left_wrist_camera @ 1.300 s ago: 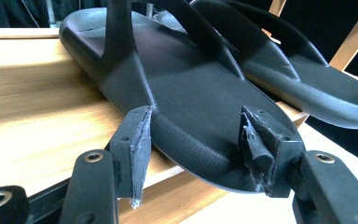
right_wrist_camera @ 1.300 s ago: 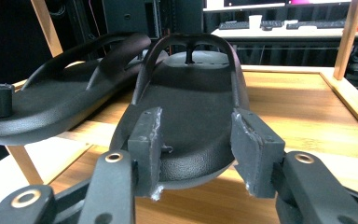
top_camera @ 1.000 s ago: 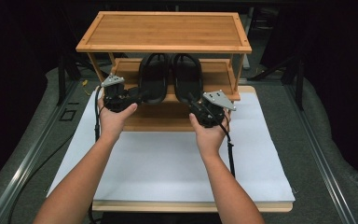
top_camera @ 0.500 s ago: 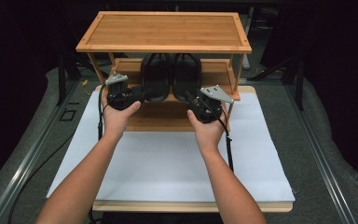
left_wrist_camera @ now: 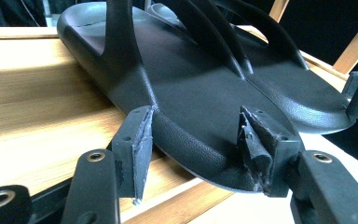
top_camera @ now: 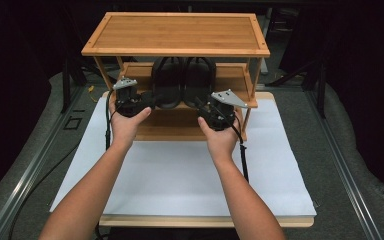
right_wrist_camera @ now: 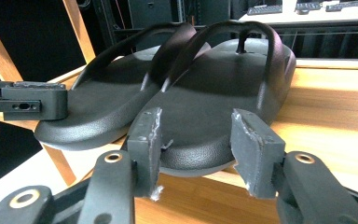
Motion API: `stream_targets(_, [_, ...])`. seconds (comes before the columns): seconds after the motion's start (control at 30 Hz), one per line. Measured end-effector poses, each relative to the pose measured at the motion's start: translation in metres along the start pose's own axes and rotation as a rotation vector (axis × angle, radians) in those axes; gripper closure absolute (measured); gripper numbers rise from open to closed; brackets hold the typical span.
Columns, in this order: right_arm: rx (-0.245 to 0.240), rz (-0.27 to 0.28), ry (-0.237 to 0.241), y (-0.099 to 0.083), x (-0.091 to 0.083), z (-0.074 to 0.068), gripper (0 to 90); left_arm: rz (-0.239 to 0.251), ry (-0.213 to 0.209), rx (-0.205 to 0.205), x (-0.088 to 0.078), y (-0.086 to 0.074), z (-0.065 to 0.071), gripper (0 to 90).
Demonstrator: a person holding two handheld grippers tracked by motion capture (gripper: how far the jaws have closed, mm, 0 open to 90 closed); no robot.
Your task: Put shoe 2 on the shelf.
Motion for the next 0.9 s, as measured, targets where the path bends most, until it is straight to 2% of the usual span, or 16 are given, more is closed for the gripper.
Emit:
stream_targets(0.33, [-0.035,-0.021,0.004,0.002,-0.002,0.000,51.1,0.019,0.020,0.010,-0.007,0.002,0.000,40.6])
stream_targets(0.47, [-0.029,-0.013,0.016,0.003,-0.007,0.001,50.2,0.033,0.031,0.012,-0.009,-0.001,0.000,40.3])
stream_targets(0.63, [-0.044,-0.013,0.012,0.004,-0.013,0.002,50.2,0.048,0.042,0.017,-0.015,0.000,0.000,39.8])
stream_targets(0.77, [-0.048,-0.016,0.005,0.006,-0.017,0.005,49.8,0.060,0.036,0.032,-0.022,0.000,0.000,41.1])
stream_targets(0.9, [-0.077,-0.019,-0.003,0.007,-0.023,0.010,49.5,0.074,0.024,0.042,-0.032,-0.001,-0.002,44.8])
Point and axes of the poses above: each handheld gripper's, and its own axes: x roughly forward along the jaws, y roughly out of its top, z roughly to its right, the point moved 3 cm from there along x, roughly forward along the jaws
